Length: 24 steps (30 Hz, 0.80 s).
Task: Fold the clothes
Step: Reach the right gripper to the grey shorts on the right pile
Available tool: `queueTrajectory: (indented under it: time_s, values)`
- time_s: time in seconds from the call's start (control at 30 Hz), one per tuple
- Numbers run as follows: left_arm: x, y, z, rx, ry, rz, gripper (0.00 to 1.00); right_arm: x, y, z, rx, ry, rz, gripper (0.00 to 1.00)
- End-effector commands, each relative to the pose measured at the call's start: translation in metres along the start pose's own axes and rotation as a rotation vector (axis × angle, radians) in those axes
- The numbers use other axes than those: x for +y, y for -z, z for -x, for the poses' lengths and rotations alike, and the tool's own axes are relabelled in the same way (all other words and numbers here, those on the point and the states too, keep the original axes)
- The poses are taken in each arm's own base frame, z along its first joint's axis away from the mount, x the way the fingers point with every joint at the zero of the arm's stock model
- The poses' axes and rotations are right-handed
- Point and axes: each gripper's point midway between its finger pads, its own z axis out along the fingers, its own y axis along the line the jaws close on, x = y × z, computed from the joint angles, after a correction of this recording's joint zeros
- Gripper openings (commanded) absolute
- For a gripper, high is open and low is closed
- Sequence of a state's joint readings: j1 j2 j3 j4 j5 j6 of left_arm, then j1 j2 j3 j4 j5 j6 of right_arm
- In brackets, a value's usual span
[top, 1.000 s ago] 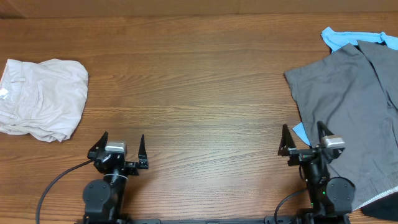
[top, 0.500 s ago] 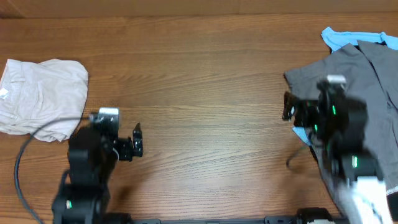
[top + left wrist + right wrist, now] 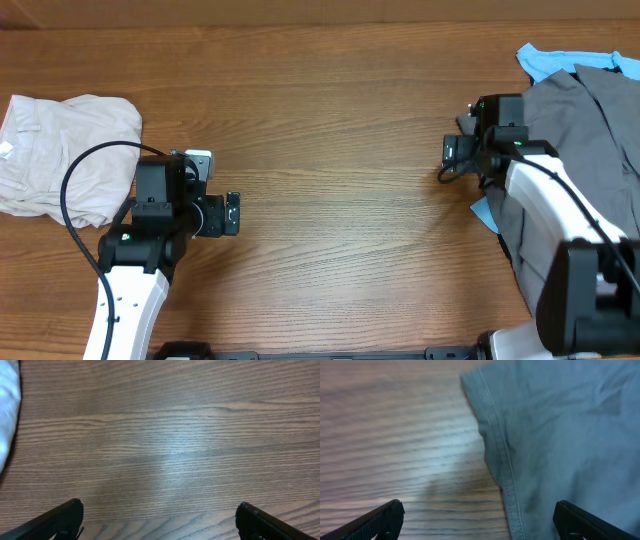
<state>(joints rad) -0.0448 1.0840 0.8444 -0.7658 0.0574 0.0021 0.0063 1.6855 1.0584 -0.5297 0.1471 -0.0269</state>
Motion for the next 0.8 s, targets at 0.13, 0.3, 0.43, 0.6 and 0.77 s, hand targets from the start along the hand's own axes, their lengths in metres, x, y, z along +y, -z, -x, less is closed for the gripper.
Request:
queueTrajectory:
  time_s: [0.13, 0.3, 0.43, 0.6, 0.77]
  values:
    - [-0.002, 0.001, 0.008, -0.013, 0.041, -0.019, 1.00, -0.035, -0.049, -0.026, 0.118, -0.034, -0.236, 1.00]
    - [-0.002, 0.001, 0.008, -0.013, 0.041, -0.019, 1.00, -0.039, -0.060, -0.032, 0.133, -0.068, -0.239, 0.92]
    - [-0.002, 0.001, 0.008, -0.014, 0.041, -0.019, 1.00, -0.045, -0.061, -0.036, 0.150, -0.077, -0.245, 0.38]
    - [-0.002, 0.001, 0.008, -0.013, 0.041, -0.019, 1.00, -0.045, -0.061, -0.035, 0.145, -0.079, -0.244, 0.04]
    - [-0.002, 0.001, 0.008, -0.014, 0.041, -0.019, 1.00, -0.039, -0.043, -0.015, 0.126, -0.123, -0.215, 0.04]
